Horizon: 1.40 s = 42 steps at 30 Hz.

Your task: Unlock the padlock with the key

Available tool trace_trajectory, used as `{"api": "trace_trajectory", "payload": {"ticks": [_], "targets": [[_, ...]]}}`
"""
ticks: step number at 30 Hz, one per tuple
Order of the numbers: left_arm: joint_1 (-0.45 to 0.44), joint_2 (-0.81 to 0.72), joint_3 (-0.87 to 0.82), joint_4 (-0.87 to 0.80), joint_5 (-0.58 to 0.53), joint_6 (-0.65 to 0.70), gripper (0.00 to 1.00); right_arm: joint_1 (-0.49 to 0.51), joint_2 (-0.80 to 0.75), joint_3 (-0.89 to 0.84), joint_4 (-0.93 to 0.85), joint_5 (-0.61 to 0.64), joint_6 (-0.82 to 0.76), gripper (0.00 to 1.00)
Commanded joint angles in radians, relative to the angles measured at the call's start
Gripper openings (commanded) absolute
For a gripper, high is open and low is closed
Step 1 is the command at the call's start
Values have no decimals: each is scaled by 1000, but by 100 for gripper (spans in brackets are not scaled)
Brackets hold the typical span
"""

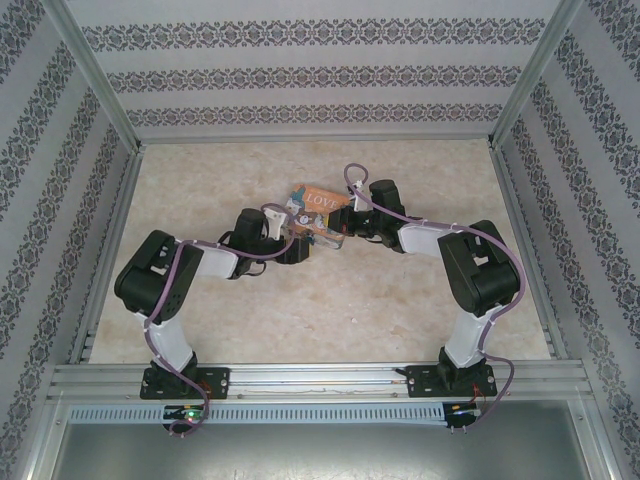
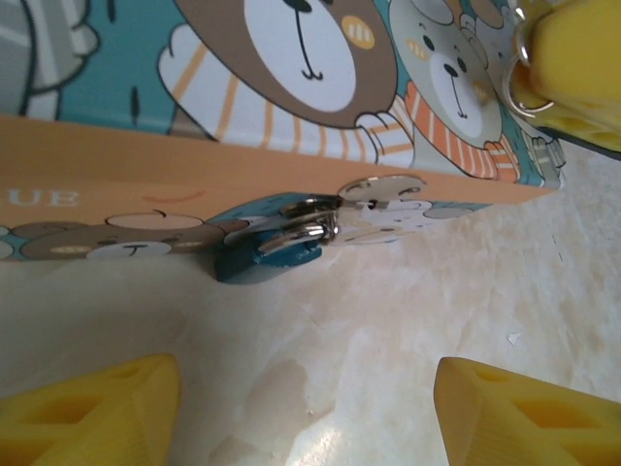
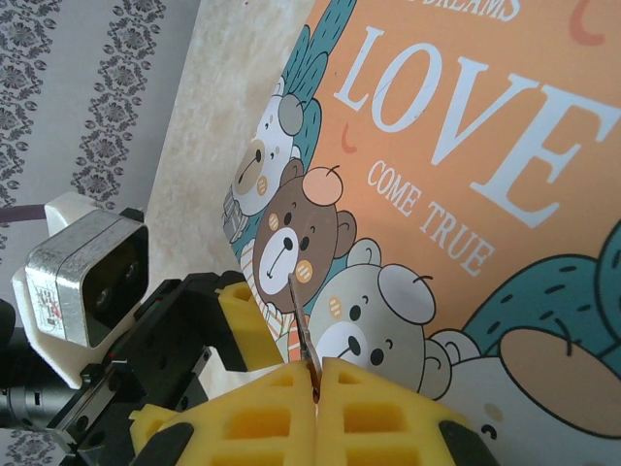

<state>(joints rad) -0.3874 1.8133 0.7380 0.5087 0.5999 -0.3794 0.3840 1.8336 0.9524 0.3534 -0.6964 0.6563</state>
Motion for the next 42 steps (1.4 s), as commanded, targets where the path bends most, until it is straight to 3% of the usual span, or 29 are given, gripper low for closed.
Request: {"api": "trace_trajectory", "payload": {"ticks": [1, 22, 42], "targets": [[-15, 24, 32, 86, -18, 22, 69, 15, 29, -33, -110, 43, -17, 0], [-65, 120, 93, 95, 11, -5, 62, 15, 32, -34, -114, 38, -21, 0], [-117, 156, 118, 104, -39, -64, 54, 18, 36, -31, -118, 47, -20, 0]]}}
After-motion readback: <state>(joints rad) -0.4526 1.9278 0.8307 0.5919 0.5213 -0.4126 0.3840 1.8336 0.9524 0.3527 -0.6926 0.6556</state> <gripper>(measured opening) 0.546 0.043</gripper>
